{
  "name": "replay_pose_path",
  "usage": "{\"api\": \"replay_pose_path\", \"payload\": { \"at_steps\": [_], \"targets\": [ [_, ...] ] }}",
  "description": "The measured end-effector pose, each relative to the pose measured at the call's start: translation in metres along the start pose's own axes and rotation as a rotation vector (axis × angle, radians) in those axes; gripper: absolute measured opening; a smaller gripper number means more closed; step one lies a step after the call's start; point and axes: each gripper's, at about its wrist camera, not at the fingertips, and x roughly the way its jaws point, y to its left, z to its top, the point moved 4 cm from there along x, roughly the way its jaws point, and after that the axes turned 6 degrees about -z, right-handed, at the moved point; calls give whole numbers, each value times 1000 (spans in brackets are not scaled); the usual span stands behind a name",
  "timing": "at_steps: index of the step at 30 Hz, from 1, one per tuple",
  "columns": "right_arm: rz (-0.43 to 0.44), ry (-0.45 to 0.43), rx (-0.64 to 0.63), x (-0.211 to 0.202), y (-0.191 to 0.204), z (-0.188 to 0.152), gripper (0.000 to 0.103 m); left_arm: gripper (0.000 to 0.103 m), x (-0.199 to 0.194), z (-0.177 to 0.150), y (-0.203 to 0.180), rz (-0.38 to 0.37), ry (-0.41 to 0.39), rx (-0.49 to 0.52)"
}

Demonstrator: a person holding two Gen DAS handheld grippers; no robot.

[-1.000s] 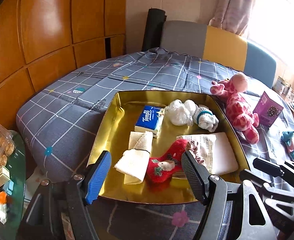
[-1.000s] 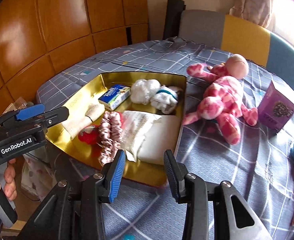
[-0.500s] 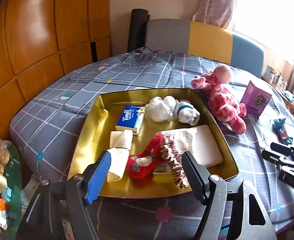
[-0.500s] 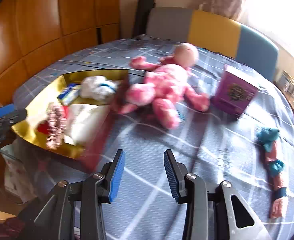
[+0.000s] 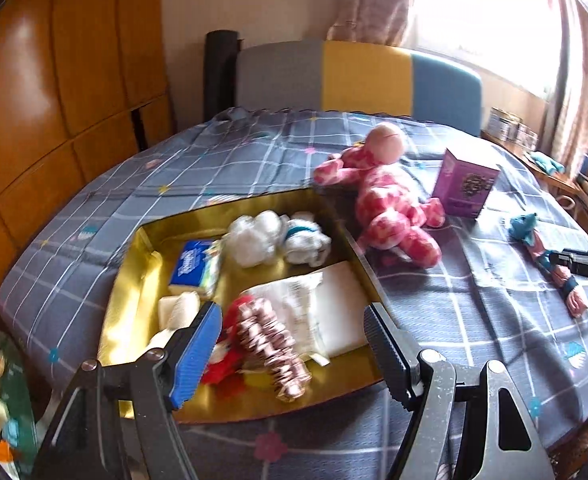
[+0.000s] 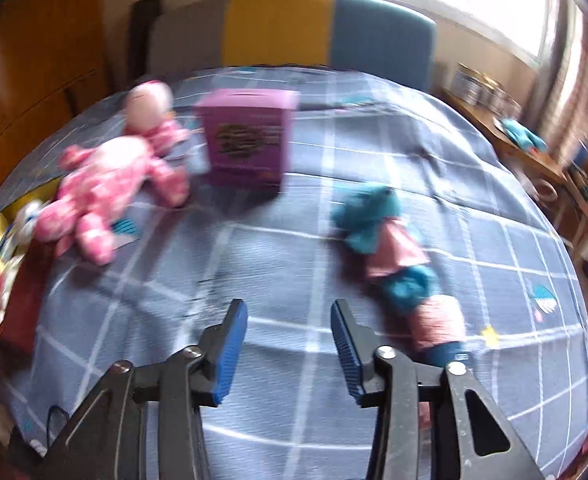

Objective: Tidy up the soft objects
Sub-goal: 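Move both grippers back toward the blue teddy and pink towel on the bed, then grasp the rolled pink towel with the right gripper while the left grasps the blue teddy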

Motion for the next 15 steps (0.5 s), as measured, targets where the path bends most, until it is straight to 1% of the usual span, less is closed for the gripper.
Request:
{"api": "replay_pose_path", "payload": {
  "at_steps": [1,2,4,6,8,11,14,15],
  "targets": [
    [-24,13,33,6,-17,2,56,74,1,3,-5,-8,0,8],
    [-48,23,61,13,-33,3,60,74,2,6,-10,-17,0,16],
    [-99,51,116,26,-63,4,60,75,4,10,-21,-38,3,36],
    [-112,84,141,38,-84,3,61,75,6,14,-35,-61,9,62],
    [-142,109,141,48,-94,-1,61,75,9,18,-47,-75,16,85],
    [-142,156,142,58,-103,-10,61,75,16,24,-68,-114,29,115],
    [-168,200,137,64,-107,-21,61,75,23,30,-91,-148,39,152],
    [-165,224,144,68,-109,-26,61,75,25,31,-99,-163,42,163]
  ]
}}
